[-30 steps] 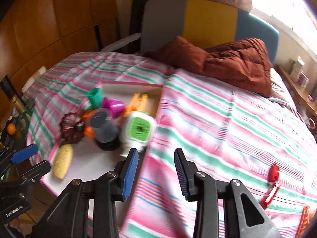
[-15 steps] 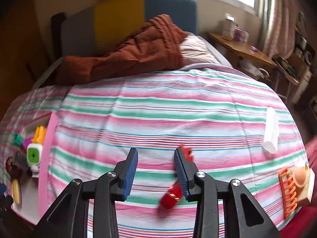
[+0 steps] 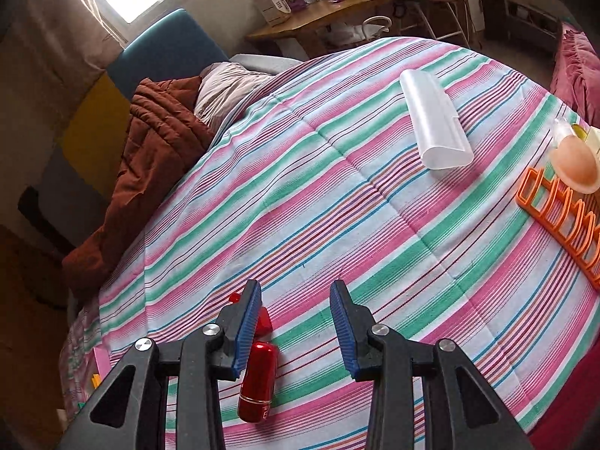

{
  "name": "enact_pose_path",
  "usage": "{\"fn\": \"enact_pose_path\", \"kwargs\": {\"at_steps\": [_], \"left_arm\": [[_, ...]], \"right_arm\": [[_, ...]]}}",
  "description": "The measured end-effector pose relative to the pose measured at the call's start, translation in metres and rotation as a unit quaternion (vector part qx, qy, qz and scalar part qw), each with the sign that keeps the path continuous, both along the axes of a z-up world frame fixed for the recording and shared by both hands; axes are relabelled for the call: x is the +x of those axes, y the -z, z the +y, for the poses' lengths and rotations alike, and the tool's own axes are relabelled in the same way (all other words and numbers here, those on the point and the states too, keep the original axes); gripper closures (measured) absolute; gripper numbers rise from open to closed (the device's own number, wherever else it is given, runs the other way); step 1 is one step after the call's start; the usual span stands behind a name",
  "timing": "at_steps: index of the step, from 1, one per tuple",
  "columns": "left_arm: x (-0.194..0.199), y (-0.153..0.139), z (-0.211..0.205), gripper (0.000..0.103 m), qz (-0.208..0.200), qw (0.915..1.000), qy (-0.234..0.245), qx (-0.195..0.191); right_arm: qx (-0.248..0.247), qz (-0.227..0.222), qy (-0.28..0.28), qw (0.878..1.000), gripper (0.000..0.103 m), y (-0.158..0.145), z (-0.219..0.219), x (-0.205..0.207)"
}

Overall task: Organize rigid objects
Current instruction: 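Grasp the red lipstick tube with left while right moves toward the red K puzzle piece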

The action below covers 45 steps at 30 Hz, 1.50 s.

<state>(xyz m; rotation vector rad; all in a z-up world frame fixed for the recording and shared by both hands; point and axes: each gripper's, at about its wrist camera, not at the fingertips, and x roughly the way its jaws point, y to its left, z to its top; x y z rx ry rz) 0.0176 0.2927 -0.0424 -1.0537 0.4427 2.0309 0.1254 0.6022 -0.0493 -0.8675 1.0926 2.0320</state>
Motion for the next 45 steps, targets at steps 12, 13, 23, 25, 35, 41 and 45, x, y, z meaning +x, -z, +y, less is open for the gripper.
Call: {"fn": "enact_pose_path", "kwargs": {"at_steps": [12,13,23,25,35,41,45], "left_arm": [[0.018,0.016,0.115,0.052,-0.046,0.9922,0.116,0.004],[0.020,0.018,0.124,0.052,-0.052,0.9909,0.124,0.004],[0.022,0.045,0.185,0.055,-0.076,0.9847,0.157,-0.014],[0.022,0.055,0.192,0.076,-0.077,0.9844,0.155,-0.030],[0.013,0.057,0.133,0.077,-0.082,0.9888,0.124,-0.011],[0.005,0.056,0.075,0.077,-0.092,0.9921,0.085,0.013],[0.010,0.055,0.046,0.077,-0.093,0.9929,0.071,0.021]], "right_arm": [[-0.022,0.008,-0.009,1.000,0.065,0.005,0.001,-0.004],[-0.022,0.009,-0.008,1.000,0.065,0.005,0.002,-0.003],[-0.036,0.020,-0.007,0.999,0.065,0.008,0.007,-0.003],[-0.036,0.018,-0.008,0.999,0.065,0.008,0.007,-0.004],[-0.040,-0.004,-0.046,0.998,0.065,0.015,-0.002,-0.018],[-0.041,-0.031,-0.076,0.996,0.065,0.021,-0.011,-0.029],[-0.036,-0.057,-0.100,0.993,0.065,0.025,-0.020,-0.039]]}}
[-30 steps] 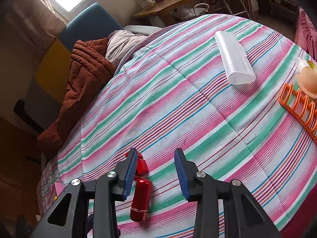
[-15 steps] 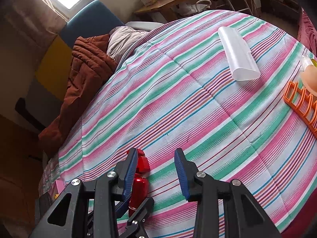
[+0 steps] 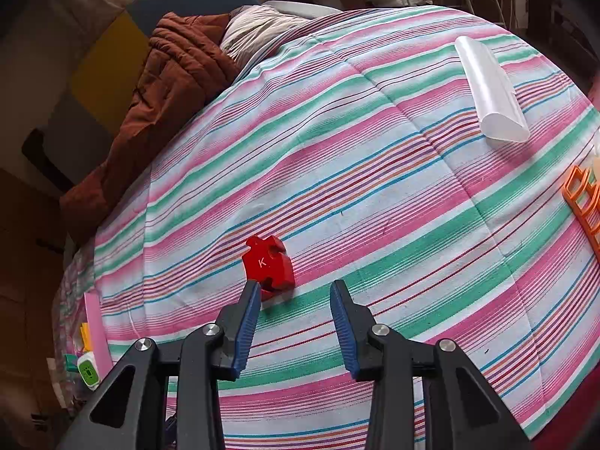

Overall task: Organize rigid objects
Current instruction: 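Grasp the red lipstick tube with left while right moves toward the red K puzzle piece, then lift the red lipstick with left while right grasps the red K puzzle piece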

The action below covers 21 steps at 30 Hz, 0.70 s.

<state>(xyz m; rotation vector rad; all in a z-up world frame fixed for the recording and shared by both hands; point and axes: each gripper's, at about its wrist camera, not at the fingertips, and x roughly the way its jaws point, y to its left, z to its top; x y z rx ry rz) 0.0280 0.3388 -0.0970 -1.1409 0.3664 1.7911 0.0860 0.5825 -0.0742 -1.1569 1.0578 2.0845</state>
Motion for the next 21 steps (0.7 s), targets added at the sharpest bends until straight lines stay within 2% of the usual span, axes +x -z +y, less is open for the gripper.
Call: {"fn": "enact_pose_path", "kwargs": {"at_steps": [4,5,8,10,12,13,14,16,21], "left_arm": [[0.003,0.000,-0.016,0.077,0.001,1.0000,-0.004,0.003],[0.004,0.000,-0.018,0.077,0.001,1.0000,-0.005,0.003],[0.007,0.001,-0.021,0.077,0.002,1.0000,-0.006,0.005],[0.006,0.001,-0.024,0.077,-0.002,0.9999,-0.007,0.008],[0.006,0.002,-0.026,0.077,-0.006,0.9999,-0.009,0.013],[0.006,0.002,-0.026,0.076,-0.006,0.9998,-0.011,0.014],[0.007,0.003,-0.026,0.076,-0.004,0.9998,-0.011,0.014],[0.012,0.004,-0.024,0.076,0.005,0.9998,-0.011,0.013],[0.013,0.003,-0.024,0.076,0.005,0.9998,-0.011,0.017]], "right_arm": [[0.024,-0.039,-0.048,0.998,0.065,0.003,-0.012,-0.021],[0.031,-0.049,-0.059,0.997,0.061,0.004,-0.013,-0.028],[0.060,-0.080,-0.070,0.993,0.059,0.008,-0.010,-0.048],[0.077,-0.092,-0.078,0.990,0.059,0.013,-0.007,-0.061],[0.068,-0.088,-0.098,0.989,0.058,0.022,-0.007,-0.069],[0.063,-0.098,-0.109,0.987,0.059,0.026,-0.008,-0.073],[0.092,-0.113,-0.121,0.982,0.064,0.026,-0.015,-0.075],[0.132,-0.134,-0.144,0.972,0.066,0.026,-0.028,-0.078],[0.131,-0.127,-0.153,0.971,0.073,0.027,-0.029,-0.075]]}}
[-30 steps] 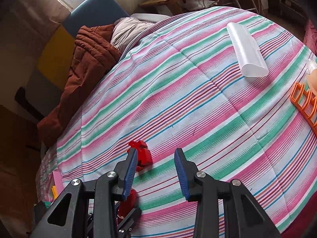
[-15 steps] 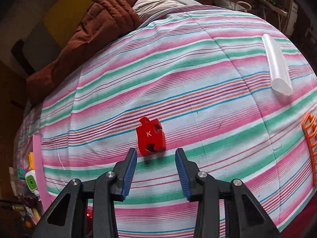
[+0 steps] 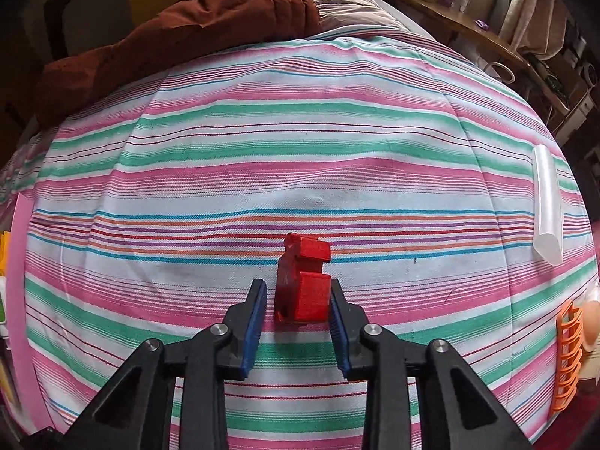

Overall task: Organize rigid objects
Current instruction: 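Lift the red lipstick with left while right grasps the red K puzzle piece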

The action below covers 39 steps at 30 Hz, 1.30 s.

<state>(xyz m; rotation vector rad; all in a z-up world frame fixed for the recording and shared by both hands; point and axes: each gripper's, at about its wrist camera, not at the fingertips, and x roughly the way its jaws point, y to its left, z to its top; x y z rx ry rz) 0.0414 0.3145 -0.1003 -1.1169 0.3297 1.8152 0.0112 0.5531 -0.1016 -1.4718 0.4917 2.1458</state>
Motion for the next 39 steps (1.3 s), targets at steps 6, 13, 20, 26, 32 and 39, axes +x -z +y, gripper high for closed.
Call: {"fn": "enact_pose_path", "kwargs": {"at_steps": [6,13,20,26,32,39], "left_arm": [[-0.003,0.000,-0.001,0.076,-0.004,1.0000,-0.001,0.002],[-0.005,-0.001,-0.001,0.076,-0.012,0.9999,-0.003,0.005],[-0.002,-0.003,-0.008,0.076,-0.013,0.9999,-0.003,0.006],[-0.001,-0.003,-0.008,0.076,-0.008,1.0000,-0.002,0.003],[0.001,-0.007,-0.007,0.077,-0.001,1.0000,-0.004,-0.007],[0.001,-0.029,-0.023,0.077,0.009,0.9997,-0.023,0.000]], "right_arm": [[-0.039,0.020,0.018,0.999,0.073,0.001,0.013,0.004],[-0.050,0.028,0.026,0.998,0.074,0.001,0.022,0.008],[-0.095,0.054,0.044,0.993,0.068,-0.003,0.027,0.013],[-0.090,0.062,0.050,0.993,0.069,-0.010,0.024,0.012],[-0.002,0.009,-0.016,1.000,0.089,-0.003,-0.004,-0.003],[-0.019,0.027,-0.010,0.999,0.088,0.000,0.000,0.000]]}}
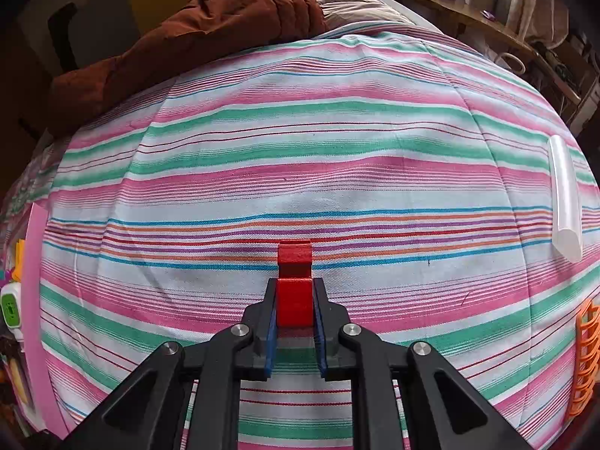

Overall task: Organize rigid objects
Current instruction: 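Lift the red lipstick with left while right grasps the red K puzzle piece, then carry the red lipstick into the tray and release it with left while right holds the K piece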

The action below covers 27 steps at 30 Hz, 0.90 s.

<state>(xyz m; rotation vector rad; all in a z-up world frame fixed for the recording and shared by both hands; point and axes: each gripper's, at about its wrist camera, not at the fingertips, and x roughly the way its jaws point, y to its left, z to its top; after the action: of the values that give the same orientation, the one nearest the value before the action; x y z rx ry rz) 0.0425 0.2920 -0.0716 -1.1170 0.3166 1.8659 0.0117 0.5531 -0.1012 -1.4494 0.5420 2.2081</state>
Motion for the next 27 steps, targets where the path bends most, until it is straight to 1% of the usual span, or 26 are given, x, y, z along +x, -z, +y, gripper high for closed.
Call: {"fn": "enact_pose_path", "kwargs": {"at_steps": [3,6,9,13,17,19,23,27], "left_arm": [[-0.003,-0.011,-0.008,0.077,0.007,0.9999,-0.011,0.007],[-0.006,-0.022,-0.017,0.077,0.016,0.9995,-0.026,0.012],[-0.011,-0.027,-0.022,0.077,0.022,0.9988,-0.041,0.016],[-0.017,-0.040,-0.039,0.077,0.040,0.9967,-0.067,0.022],[-0.023,-0.051,-0.060,0.077,0.068,0.9925,-0.099,0.024],[-0.028,-0.054,-0.070,0.077,0.075,0.9903,-0.114,0.025],[-0.041,-0.055,-0.094,0.077,0.073,0.9858,-0.149,0.023],[-0.050,-0.048,-0.113,0.077,0.064,0.9821,-0.176,0.016]], "right_arm": [[0.038,-0.013,-0.020,0.999,0.089,-0.001,-0.010,-0.003],[0.060,-0.022,-0.033,0.997,0.089,-0.002,-0.016,-0.003],[0.067,-0.023,-0.037,0.997,0.089,-0.003,-0.019,0.001],[0.078,-0.025,-0.044,0.996,0.089,-0.001,-0.025,-0.001],[0.088,-0.027,-0.051,0.995,0.089,-0.001,-0.027,-0.002],[0.092,-0.028,-0.053,0.994,0.089,-0.001,-0.029,-0.001],[0.101,-0.030,-0.058,0.993,0.089,0.001,-0.027,-0.006],[0.107,-0.030,-0.061,0.992,0.089,0.002,-0.027,-0.006]]}}
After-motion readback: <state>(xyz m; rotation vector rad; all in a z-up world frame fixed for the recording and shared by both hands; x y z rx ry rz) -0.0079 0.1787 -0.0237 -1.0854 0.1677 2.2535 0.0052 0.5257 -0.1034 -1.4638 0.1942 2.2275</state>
